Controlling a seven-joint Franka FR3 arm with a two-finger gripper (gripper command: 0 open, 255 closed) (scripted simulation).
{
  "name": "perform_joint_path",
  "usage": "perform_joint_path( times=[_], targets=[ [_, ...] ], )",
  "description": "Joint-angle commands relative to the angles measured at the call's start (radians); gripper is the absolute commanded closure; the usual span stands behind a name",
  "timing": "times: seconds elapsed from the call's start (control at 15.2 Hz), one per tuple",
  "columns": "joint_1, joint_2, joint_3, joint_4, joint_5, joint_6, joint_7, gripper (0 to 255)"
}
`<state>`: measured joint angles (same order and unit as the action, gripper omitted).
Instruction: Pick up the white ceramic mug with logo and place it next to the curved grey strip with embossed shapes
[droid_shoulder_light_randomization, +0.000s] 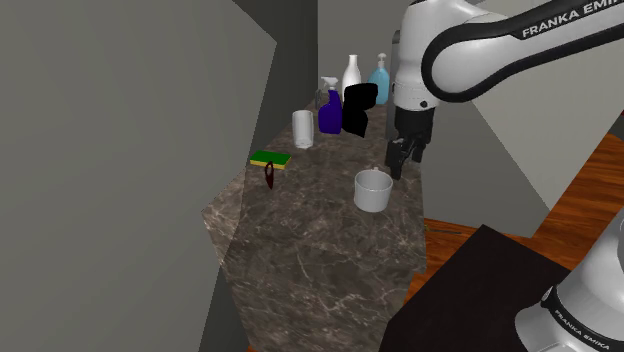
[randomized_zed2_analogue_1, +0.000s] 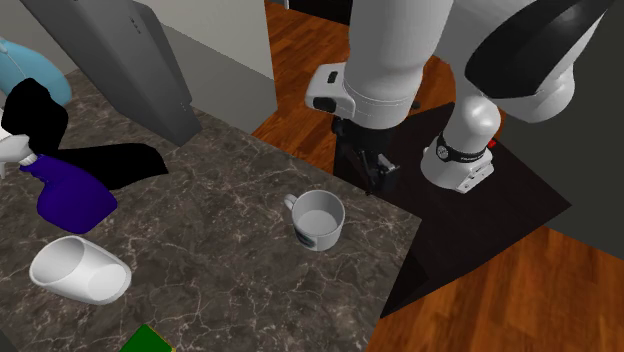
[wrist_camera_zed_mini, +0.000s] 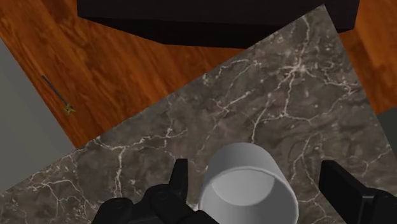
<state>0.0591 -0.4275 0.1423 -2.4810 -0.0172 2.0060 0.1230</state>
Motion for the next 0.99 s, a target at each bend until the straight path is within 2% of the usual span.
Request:
perform_joint_path(
  times=[0.0, 0.4, 0.92],
  targets=[
    [0.008, 0.058, 0.014, 0.005, 0.004, 0.076, 0.011, 0],
    [0.025, 0.258, 0.054, 0.071, -0.01, 0.269, 0.047, 0],
    [0.021, 0.346, 0.06, 0.046, -0.036, 0.387, 0.068, 0]
  ],
)
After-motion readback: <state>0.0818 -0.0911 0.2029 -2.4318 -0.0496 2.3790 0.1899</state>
